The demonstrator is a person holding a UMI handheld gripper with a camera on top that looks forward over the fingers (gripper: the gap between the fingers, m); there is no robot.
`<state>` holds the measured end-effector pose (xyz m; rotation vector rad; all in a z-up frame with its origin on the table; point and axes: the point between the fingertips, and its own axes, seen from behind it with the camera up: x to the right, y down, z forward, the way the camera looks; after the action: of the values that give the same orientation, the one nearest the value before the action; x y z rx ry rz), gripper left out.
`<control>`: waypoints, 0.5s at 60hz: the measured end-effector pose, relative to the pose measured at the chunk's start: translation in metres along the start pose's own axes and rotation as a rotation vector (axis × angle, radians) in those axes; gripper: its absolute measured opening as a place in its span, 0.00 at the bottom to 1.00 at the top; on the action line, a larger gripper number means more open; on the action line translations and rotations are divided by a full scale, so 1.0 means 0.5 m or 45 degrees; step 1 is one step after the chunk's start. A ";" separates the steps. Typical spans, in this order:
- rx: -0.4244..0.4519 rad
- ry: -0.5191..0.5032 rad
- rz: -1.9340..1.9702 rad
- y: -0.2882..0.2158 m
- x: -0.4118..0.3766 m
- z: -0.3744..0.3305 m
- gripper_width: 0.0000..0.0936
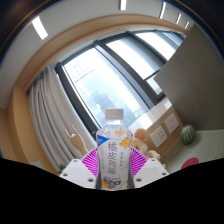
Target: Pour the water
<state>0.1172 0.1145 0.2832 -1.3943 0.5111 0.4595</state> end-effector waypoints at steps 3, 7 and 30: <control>-0.002 0.076 -0.144 -0.019 0.053 0.011 0.40; -0.010 0.217 -0.345 -0.046 0.132 0.017 0.40; -0.182 0.579 -0.959 0.000 0.471 0.060 0.40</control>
<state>0.3094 0.1455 0.1475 -1.7131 0.2786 -0.4476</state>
